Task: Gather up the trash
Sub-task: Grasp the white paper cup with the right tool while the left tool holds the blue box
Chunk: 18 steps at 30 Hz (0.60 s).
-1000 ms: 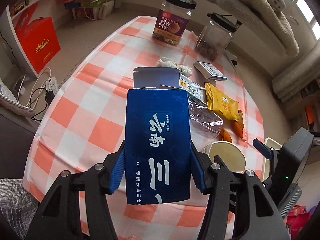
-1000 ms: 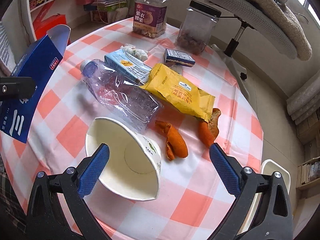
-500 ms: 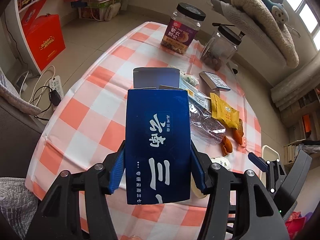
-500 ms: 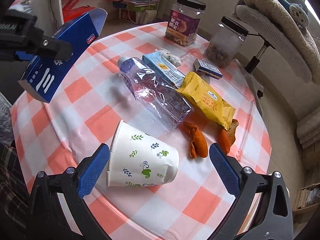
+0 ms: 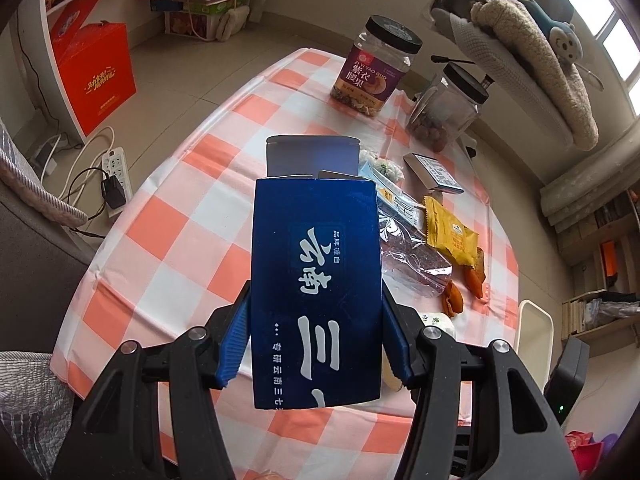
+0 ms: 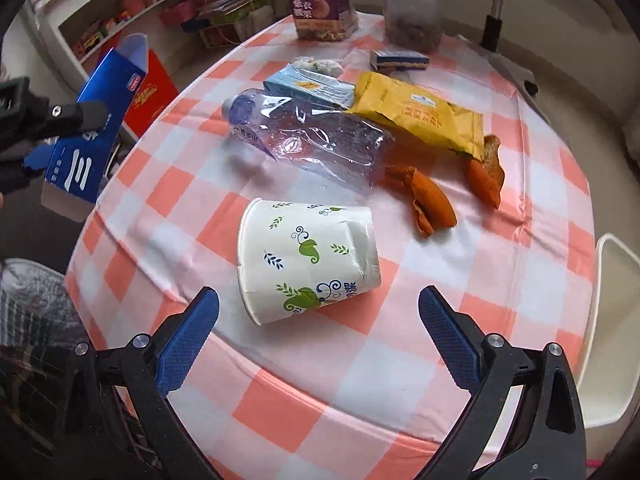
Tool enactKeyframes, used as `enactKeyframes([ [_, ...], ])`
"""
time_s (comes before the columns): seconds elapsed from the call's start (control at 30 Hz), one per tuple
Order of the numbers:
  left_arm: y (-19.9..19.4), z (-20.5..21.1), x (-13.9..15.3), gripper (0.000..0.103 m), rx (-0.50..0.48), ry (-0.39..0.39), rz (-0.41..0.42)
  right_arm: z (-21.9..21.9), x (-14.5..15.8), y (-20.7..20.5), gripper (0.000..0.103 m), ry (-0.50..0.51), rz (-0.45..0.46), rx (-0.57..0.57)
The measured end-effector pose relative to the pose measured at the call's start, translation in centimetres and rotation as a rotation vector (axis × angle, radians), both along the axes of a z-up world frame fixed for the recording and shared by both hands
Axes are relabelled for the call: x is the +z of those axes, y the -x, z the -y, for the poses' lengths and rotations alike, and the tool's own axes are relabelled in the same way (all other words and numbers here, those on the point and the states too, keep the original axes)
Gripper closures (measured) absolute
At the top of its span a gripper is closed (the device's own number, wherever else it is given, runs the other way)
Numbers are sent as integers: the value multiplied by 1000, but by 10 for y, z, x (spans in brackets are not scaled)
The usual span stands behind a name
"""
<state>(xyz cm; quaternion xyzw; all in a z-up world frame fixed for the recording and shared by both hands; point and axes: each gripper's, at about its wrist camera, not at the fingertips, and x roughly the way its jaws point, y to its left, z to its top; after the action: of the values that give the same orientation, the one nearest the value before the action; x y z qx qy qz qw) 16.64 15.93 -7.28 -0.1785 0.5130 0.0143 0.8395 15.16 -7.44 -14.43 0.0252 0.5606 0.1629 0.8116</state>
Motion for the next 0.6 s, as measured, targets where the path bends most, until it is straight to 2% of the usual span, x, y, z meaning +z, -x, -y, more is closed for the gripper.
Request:
enactKeyframes([
  [0.1,0,2,0,46,-6,-1,0,19,-28,-4,10,-201,-172,-185],
  [0.17,0,4,0,46,-12,-2,1,17,-40,-5,14,-279,-225,-242],
  [0.27,-1,7,-1,46,-19,-2,-1,4,-45,-8,15,-312,-221,-269],
  [0.43,-2,3,-3,46,-12,4,-10,-3,-46,-30,17,-304,-175,-338],
  [0.5,-2,1,-3,47,-6,3,-9,1,-45,-38,24,-285,-145,-354],
  [0.57,-3,0,-3,47,-5,-1,-10,3,-44,-42,49,-251,-116,-334],
  [0.6,-3,1,-3,47,-8,-2,-10,3,-45,-44,52,-247,-118,-318],
])
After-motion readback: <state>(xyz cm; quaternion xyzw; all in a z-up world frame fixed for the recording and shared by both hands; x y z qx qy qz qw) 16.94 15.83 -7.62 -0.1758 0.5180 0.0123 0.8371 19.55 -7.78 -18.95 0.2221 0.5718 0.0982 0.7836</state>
